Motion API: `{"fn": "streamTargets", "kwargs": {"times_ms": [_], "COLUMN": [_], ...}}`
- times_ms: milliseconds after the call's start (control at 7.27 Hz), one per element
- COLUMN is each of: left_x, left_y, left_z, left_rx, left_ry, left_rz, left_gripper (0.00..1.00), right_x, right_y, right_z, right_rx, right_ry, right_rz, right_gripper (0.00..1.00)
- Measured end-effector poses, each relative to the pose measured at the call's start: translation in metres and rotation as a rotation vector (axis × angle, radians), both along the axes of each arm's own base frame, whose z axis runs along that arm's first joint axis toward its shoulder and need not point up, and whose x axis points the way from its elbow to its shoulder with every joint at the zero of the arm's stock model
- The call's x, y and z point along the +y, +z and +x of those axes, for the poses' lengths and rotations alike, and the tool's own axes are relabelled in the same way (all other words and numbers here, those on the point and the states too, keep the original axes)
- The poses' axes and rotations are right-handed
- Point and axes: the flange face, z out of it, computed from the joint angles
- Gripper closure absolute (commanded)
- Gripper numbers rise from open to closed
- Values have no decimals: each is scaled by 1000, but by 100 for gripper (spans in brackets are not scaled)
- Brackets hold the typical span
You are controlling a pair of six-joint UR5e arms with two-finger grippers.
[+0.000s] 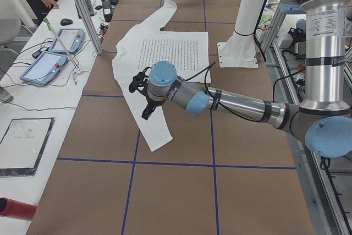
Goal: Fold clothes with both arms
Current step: 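Grasp the sleeve cuff nearest the right gripper and fold it across the chest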
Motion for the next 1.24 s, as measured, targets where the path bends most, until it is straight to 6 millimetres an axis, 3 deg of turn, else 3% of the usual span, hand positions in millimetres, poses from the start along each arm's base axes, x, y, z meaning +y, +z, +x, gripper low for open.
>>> {"fn": "streamTargets", "kwargs": {"times_ms": [275,550,826,1101,1239], "left_x": [-1,-2,-1,-2,-2], "left_y": [0,0,2,3,3], "left_z": [1,1,0,1,1], "left_rx": [2,2,2,2,2], "left_ry": [-1,-1,-2,-1,-1], "left_rz": [-4,-5,-9,-10,-10], "left_gripper": [0,0,0,0,0], "right_x": [-14,-45,-62,-27,-2], "right_y": [-105,-232,-355,-473,-513], "right_z": [-87,-203,-287,-380,-421], "right_rx": [-84,-167,-272,-319,-314], "right_ry": [70,197,303,400,427], "right_rz": [-94,-162,-203,-205,-199], "right_gripper": [100,100,100,100,100]}}
